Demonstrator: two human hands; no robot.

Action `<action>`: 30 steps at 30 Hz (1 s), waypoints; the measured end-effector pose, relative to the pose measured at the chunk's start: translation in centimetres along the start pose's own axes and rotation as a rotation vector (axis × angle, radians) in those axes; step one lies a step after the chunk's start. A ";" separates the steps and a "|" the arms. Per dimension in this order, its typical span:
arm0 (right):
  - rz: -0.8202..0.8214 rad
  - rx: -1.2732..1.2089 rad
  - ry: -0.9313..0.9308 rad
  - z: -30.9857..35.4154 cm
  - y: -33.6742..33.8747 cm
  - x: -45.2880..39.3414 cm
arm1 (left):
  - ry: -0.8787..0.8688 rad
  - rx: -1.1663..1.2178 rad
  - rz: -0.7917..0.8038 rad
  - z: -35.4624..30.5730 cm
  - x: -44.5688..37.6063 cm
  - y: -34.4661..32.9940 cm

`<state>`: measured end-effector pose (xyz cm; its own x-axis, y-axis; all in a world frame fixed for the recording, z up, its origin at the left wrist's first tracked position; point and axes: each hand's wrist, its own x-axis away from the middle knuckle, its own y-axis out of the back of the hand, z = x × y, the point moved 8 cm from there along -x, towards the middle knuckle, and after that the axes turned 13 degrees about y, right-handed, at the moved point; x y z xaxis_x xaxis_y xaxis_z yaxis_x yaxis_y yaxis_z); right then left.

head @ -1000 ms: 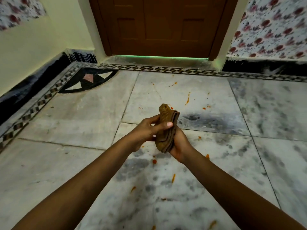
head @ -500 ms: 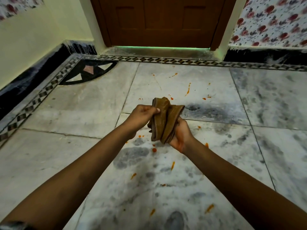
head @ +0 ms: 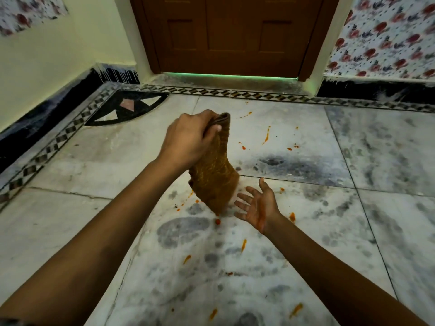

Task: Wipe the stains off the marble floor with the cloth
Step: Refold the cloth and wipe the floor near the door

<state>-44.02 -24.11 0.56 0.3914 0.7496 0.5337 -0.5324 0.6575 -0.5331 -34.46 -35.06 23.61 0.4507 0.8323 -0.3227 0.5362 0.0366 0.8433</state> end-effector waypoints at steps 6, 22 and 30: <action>0.039 -0.024 -0.023 -0.2 -2.9 0.6 | -0.145 0.082 0.150 -4.2 4.4 -3.9; 0.070 -0.223 -0.037 -1.4 -3.3 0.4 | 0.751 1.334 0.715 2.2 5.7 -9.3; 0.231 -0.140 0.001 -0.7 -4.6 1.3 | 0.890 1.119 0.569 7.2 6.2 -9.7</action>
<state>-40.60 -26.10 3.25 0.2720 0.8813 0.3865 -0.4986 0.4726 -0.7266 -31.75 -34.22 10.29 0.4345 0.6569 0.6162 0.8742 -0.4722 -0.1130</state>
